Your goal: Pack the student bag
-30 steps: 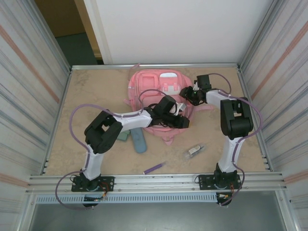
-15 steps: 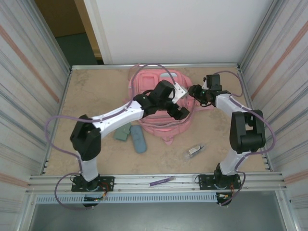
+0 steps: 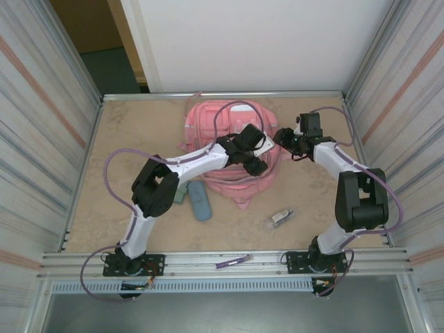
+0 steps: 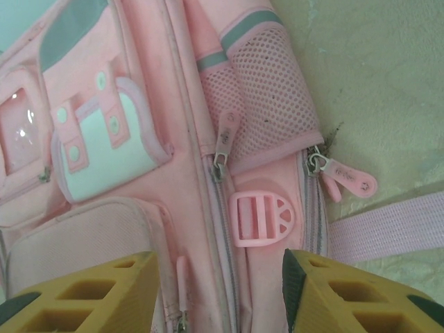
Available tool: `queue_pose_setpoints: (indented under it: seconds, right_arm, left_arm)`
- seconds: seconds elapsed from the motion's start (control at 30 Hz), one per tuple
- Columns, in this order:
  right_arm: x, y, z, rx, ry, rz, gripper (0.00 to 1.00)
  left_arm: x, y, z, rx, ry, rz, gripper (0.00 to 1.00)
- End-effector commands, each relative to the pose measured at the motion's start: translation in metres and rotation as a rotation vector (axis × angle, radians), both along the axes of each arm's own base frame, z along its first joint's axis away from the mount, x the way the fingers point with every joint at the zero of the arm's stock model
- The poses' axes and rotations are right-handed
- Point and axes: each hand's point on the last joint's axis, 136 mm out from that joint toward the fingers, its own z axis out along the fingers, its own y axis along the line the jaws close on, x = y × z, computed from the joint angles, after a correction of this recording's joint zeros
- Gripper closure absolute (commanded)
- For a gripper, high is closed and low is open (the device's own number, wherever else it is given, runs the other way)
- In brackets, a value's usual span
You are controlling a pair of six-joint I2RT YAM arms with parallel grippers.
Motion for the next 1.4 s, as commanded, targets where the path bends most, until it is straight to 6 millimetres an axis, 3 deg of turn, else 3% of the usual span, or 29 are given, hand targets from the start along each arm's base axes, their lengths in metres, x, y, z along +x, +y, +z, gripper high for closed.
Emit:
queue_pose_setpoints:
  seconds: [0.0, 0.07, 0.2, 0.3, 0.43, 0.5, 0.6, 0.73, 0.8, 1.0, 1.07, 1.27, 1.37]
  right_arm:
    - [-0.005, -0.004, 0.008, -0.025, -0.019, 0.0, 0.5]
    - [-0.006, -0.004, 0.006, -0.022, -0.023, 0.001, 0.5]
    - [-0.005, -0.005, 0.007, -0.018, -0.007, 0.005, 0.5]
    - [-0.005, -0.008, 0.006, -0.029, -0.014, -0.001, 0.5]
    - [-0.006, -0.008, 0.006, -0.01, -0.006, 0.0, 0.5]
    - [-0.008, -0.01, 0.003, -0.018, -0.01, -0.006, 0.5]
    - [-0.006, -0.011, -0.002, -0.016, 0.003, -0.008, 0.5]
    - [-0.004, -0.011, -0.01, -0.024, 0.011, 0.014, 0.49]
    - [0.0, -0.012, -0.018, -0.045, 0.022, 0.035, 0.49]
    - [0.016, -0.001, -0.028, -0.032, 0.033, 0.138, 0.5]
    - [0.023, 0.005, -0.027, -0.052, 0.023, 0.213, 0.51]
    - [0.029, 0.038, -0.011, 0.04, 0.012, 0.445, 0.51]
    - [0.023, 0.054, -0.006, 0.03, -0.001, 0.57, 0.51]
  left_arm:
    - [0.023, 0.013, 0.002, 0.058, -0.059, 0.077, 0.22]
    - [0.021, 0.012, -0.005, 0.064, -0.03, 0.055, 0.22]
    - [0.009, 0.002, -0.014, 0.027, 0.05, 0.018, 0.1]
    - [-0.001, -0.006, -0.016, -0.01, 0.092, -0.014, 0.08]
    - [0.006, 0.0, -0.024, 0.027, 0.072, 0.026, 0.1]
    - [0.018, 0.01, -0.026, 0.081, 0.032, 0.09, 0.21]
    - [0.03, 0.018, -0.031, 0.13, -0.009, 0.123, 0.52]
    - [0.027, 0.015, -0.027, 0.134, -0.026, 0.05, 0.86]
    - [0.028, 0.017, -0.018, 0.153, -0.073, 0.008, 1.0]
    - [0.031, 0.035, 0.011, 0.246, -0.228, -0.183, 1.0]
    - [0.032, 0.04, 0.041, 0.203, -0.306, -0.227, 1.0]
    - [0.016, 0.056, 0.089, 0.014, -0.354, -0.398, 1.0]
    - [0.018, 0.066, 0.11, -0.04, -0.368, -0.397, 1.0]
